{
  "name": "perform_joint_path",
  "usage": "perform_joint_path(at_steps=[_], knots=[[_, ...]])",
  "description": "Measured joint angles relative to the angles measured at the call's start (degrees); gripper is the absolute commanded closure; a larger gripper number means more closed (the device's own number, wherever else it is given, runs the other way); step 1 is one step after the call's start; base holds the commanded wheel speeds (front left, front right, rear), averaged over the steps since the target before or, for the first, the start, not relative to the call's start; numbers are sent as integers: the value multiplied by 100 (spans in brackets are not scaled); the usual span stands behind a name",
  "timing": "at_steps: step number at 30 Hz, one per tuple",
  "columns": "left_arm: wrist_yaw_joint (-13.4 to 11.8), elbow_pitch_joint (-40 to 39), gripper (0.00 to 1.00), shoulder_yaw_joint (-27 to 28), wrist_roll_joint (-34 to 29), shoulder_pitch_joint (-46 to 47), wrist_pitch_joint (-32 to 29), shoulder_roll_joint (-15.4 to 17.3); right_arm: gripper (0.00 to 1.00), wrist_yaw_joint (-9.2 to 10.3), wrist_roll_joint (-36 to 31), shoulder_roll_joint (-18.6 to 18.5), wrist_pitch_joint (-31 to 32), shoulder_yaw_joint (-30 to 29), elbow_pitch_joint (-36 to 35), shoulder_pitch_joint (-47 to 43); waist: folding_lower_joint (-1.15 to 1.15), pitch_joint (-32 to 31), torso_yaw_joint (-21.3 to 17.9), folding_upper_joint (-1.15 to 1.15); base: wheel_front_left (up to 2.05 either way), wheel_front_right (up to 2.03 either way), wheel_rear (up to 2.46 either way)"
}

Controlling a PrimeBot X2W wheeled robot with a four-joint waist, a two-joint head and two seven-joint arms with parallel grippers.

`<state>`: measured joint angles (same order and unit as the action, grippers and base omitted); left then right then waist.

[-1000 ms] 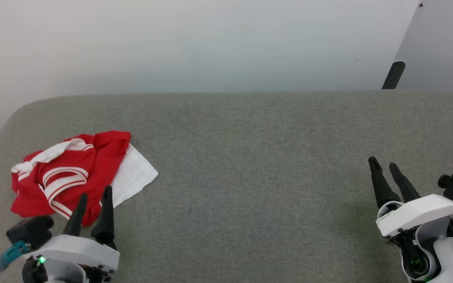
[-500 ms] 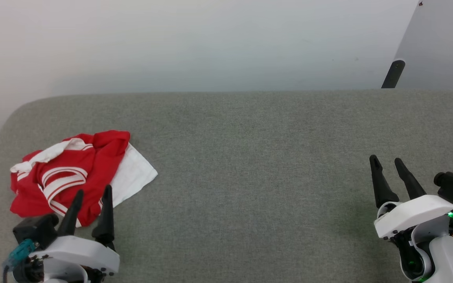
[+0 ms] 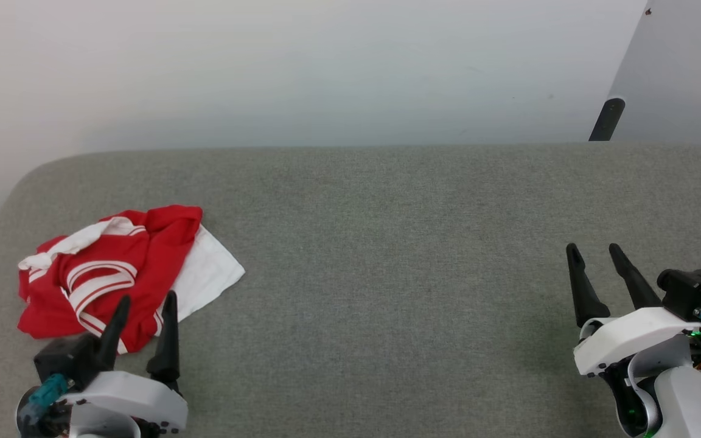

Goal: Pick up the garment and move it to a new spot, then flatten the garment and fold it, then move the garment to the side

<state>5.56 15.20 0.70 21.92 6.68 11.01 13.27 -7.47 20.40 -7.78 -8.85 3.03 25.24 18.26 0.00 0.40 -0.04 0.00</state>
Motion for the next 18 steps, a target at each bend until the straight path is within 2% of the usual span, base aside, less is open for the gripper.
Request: perform_joint_path(at_steps=[18], knots=[[122,160,0,92,-682,2,203,-40,0,0,-856,162,-387,-294,-27,-175,0,-8,19,0,0,0,0]])
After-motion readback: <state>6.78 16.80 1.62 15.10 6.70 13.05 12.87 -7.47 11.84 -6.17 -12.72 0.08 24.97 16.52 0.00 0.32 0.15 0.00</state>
